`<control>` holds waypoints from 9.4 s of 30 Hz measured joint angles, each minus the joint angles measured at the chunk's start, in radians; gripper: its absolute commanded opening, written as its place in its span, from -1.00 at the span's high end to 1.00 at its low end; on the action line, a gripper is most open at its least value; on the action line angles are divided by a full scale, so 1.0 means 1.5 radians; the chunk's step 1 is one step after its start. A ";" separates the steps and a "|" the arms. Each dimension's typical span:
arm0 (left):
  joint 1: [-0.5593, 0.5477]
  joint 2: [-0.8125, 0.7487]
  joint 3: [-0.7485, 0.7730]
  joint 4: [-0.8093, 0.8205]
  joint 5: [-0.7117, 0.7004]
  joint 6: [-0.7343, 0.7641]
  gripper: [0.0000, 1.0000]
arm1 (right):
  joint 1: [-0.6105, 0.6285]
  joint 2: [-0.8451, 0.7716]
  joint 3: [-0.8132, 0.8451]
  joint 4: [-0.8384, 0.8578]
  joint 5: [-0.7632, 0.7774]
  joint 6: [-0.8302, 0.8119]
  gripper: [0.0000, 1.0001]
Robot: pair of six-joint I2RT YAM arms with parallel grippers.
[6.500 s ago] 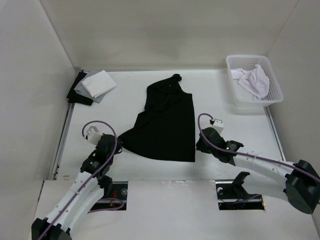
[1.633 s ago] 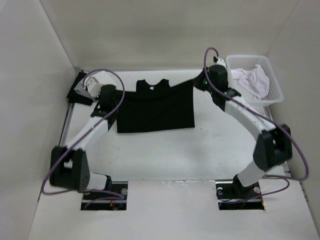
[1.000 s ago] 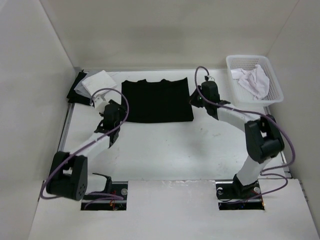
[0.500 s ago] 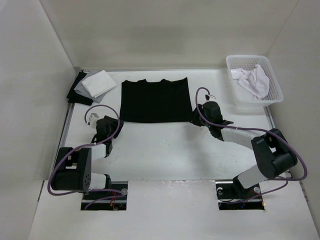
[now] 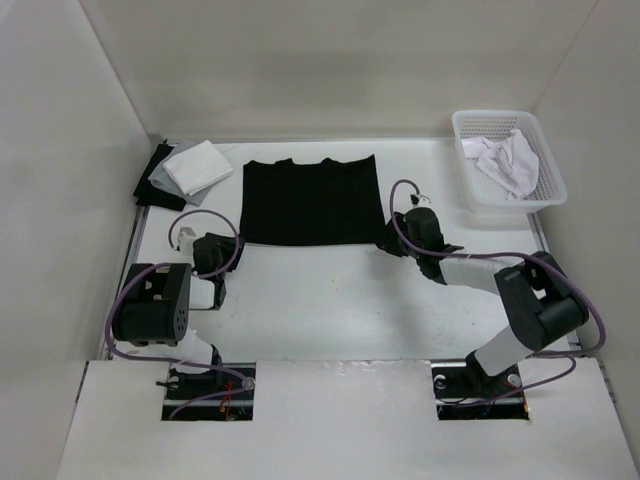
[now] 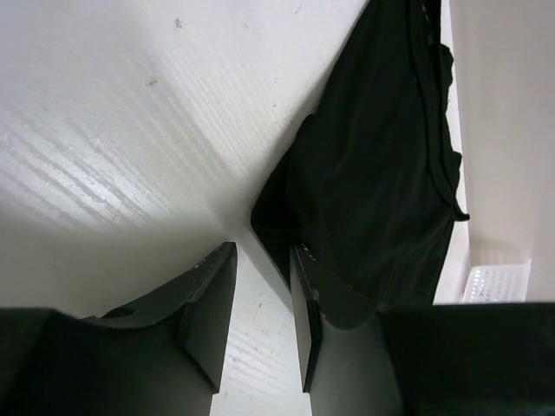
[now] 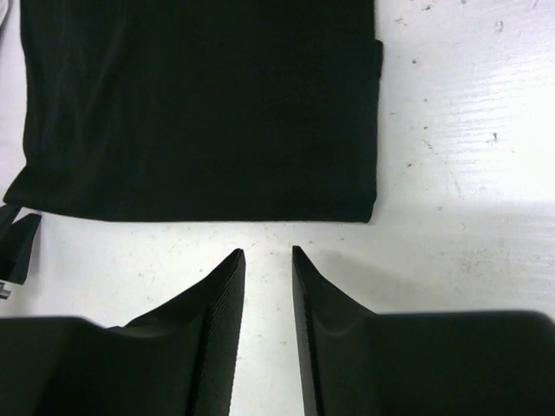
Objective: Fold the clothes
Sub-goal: Fold the tank top
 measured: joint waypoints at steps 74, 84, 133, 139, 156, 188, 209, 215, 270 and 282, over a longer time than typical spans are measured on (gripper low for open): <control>-0.020 -0.679 0.199 -0.543 0.006 0.070 1.00 | 0.014 -0.479 0.140 -0.348 0.119 -0.077 0.97; -0.050 -0.143 0.256 -0.407 -0.049 0.087 1.00 | -0.132 0.092 0.272 -0.219 -0.065 -0.027 1.00; -0.098 -0.594 -0.094 -0.327 -0.063 0.104 0.51 | -0.121 -0.185 -0.175 -0.009 -0.055 0.061 0.01; -0.307 -0.374 0.023 -0.247 -0.101 0.108 0.53 | -0.139 -0.032 -0.126 0.045 -0.087 0.080 0.06; -0.473 0.019 0.078 -0.088 -0.084 0.074 0.64 | -0.142 0.037 -0.113 0.108 -0.124 0.154 0.61; -0.293 -0.621 -0.019 -0.363 -0.071 0.070 0.62 | 0.242 0.094 0.386 -0.228 0.140 -0.107 0.96; -0.084 -0.729 -0.019 -0.509 0.006 0.070 0.56 | 0.388 0.275 0.523 -0.349 0.128 -0.084 0.32; -0.151 -0.592 -0.019 -0.429 0.001 0.070 0.56 | 0.303 0.145 0.411 -0.266 0.099 -0.067 0.89; -0.086 -0.657 -0.045 -0.472 -0.036 0.131 0.37 | 0.340 0.272 0.413 -0.200 -0.104 -0.108 0.14; -0.033 -0.635 -0.041 -0.563 -0.039 0.188 0.08 | 0.132 -0.163 0.027 0.013 0.005 -0.051 1.00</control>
